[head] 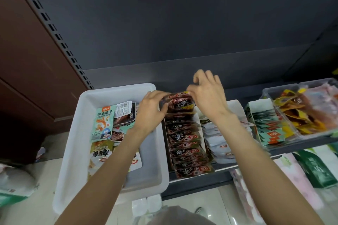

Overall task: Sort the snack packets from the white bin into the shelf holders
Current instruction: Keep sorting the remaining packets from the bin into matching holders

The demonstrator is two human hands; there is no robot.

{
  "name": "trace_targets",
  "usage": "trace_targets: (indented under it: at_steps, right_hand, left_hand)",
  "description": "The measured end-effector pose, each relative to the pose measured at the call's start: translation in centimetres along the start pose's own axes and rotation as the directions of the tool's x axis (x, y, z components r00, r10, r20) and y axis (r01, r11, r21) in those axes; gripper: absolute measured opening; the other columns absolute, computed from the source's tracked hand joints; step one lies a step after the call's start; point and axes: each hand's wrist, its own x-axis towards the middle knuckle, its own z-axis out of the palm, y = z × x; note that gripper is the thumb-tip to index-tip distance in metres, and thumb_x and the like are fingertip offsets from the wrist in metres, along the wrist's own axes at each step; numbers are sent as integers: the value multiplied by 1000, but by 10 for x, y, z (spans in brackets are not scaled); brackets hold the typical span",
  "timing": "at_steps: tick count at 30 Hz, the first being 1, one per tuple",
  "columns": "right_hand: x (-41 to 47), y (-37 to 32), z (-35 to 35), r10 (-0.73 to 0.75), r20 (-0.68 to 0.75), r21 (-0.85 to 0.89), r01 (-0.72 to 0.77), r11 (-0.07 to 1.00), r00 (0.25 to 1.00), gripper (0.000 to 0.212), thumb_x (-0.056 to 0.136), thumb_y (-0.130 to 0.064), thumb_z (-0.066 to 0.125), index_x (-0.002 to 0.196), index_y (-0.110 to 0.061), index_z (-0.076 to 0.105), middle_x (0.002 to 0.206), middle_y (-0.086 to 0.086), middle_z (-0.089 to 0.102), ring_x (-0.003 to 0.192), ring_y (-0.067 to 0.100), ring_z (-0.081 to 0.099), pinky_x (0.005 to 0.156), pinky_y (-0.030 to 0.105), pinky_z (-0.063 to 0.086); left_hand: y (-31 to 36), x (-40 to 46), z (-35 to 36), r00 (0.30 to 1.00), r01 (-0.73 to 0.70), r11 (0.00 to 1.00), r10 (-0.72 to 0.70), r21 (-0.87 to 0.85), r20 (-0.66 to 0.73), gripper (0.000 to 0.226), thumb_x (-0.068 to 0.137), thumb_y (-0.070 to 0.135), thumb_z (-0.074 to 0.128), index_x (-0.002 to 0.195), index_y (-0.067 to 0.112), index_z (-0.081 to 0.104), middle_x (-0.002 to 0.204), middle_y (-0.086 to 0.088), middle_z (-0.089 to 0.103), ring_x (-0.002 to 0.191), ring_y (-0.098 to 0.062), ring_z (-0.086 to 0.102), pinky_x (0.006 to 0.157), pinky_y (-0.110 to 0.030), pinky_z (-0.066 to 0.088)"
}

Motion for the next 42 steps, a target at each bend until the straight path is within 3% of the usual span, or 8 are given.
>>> trace_targets:
  at_steps: [7, 11, 15, 19, 24, 27, 39, 42]
  right_hand:
    - [-11, -8, 30, -32, 370, -72, 63, 995, 929, 21, 83, -6, 60, 83, -22, 74, 79, -2, 67, 84, 23, 55, 74, 33, 34]
    - [-16, -5, 23, -6, 287, -24, 14, 1000, 958, 24, 89, -9, 58, 101, -24, 73, 93, -1, 70, 87, 26, 55, 74, 37, 39]
    - [-29, -46, -8, 121, 33, 332, -125, 935, 992, 24, 90, -9, 57, 110, -15, 70, 98, 1, 70, 88, 24, 60, 80, 36, 47]
    - [-39, -124, -12, -35, 355, 640, -215, 738, 934, 24, 95, -15, 52, 115, -17, 66, 101, 0, 71, 85, 14, 65, 75, 27, 52]
    - [-43, -195, 52, -173, 718, 529, -368, 765, 674, 26, 97, -21, 49, 118, -10, 61, 108, 7, 69, 90, 22, 65, 76, 37, 53]
    - [-45, -223, 80, -150, 804, 429, -386, 817, 575, 19, 94, -17, 48, 102, -5, 60, 98, 11, 65, 88, 27, 62, 63, 29, 43]
    - [-50, -267, 114, 108, 861, 350, -734, 582, 496, 13, 91, -15, 58, 98, -5, 65, 100, 7, 68, 81, 19, 61, 59, 24, 41]
    - [-43, -236, 92, 65, 854, 383, -709, 592, 516, 3, 95, -12, 53, 94, -11, 56, 100, 5, 66, 77, 18, 66, 55, 25, 50]
  left_hand:
    - [-18, -15, 10, 998, -69, 996, 68, 57, 15, 22, 88, 16, 59, 102, 26, 73, 100, 5, 70, 94, -20, 57, 81, -43, 51]
    - [-18, -19, 4, 999, 0, 999, -1, -35, -45, 26, 91, 14, 57, 113, 20, 68, 113, 1, 62, 105, -19, 53, 91, -34, 47]
    - [-33, -52, -31, 962, 105, 978, -146, -182, -229, 27, 92, 10, 55, 115, 17, 65, 114, 2, 61, 101, -15, 57, 90, -28, 47]
    - [-70, -120, -60, 925, 172, 979, -200, -114, -324, 25, 89, 13, 49, 107, 14, 67, 103, 3, 63, 88, -15, 61, 73, -24, 49]
    - [-114, -165, -62, 932, 362, 927, -356, 96, -72, 35, 80, -1, 63, 111, 15, 66, 110, -7, 66, 95, -31, 63, 78, -36, 53]
    - [-123, -166, -56, 827, 480, 838, -531, 257, 185, 46, 88, 16, 57, 134, 19, 48, 133, -5, 54, 113, -29, 54, 90, -38, 48]
    - [-128, -164, -64, 734, 514, 816, -578, 265, 356, 51, 92, 4, 44, 142, 17, 38, 139, -8, 49, 117, -28, 54, 94, -32, 41]
    - [-128, -164, -71, 876, 435, 900, -432, 32, 215, 53, 89, 3, 53, 138, 20, 45, 133, -7, 55, 115, -26, 56, 93, -37, 49]
